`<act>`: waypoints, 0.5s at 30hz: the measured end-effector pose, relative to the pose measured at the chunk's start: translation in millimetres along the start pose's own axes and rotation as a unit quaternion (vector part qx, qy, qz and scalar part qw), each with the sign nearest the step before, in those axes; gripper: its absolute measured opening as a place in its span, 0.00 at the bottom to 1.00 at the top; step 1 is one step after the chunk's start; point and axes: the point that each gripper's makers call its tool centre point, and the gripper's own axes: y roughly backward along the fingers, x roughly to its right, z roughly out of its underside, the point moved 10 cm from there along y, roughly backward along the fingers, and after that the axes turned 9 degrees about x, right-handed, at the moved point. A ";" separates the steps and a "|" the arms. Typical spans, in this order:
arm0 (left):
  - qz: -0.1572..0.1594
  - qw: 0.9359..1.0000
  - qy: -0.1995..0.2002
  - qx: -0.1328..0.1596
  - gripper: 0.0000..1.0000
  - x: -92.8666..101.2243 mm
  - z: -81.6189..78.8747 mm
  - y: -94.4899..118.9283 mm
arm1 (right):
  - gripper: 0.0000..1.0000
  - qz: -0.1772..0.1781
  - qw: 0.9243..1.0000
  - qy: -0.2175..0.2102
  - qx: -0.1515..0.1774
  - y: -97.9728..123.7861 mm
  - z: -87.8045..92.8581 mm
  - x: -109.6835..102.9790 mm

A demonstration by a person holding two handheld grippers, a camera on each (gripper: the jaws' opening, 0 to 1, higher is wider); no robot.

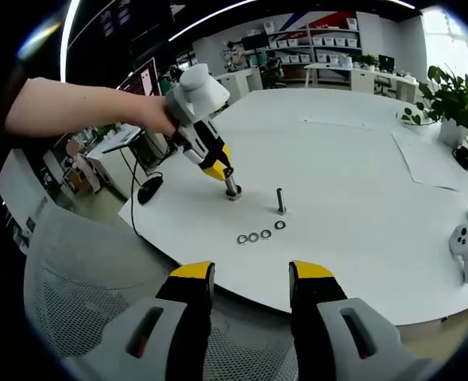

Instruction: Place the washer onto the threaded stud by aligning its center hole with the stud, sliding it down to the base, and recovering from edge contact or off-axis alignment until the washer reaches the visible bottom stop.

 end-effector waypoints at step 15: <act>0.009 1.000 0.001 -0.026 0.19 -0.3 5.2 -28.3 | 0.40 0.002 1.000 0.002 -0.001 -0.2 0.3 0.8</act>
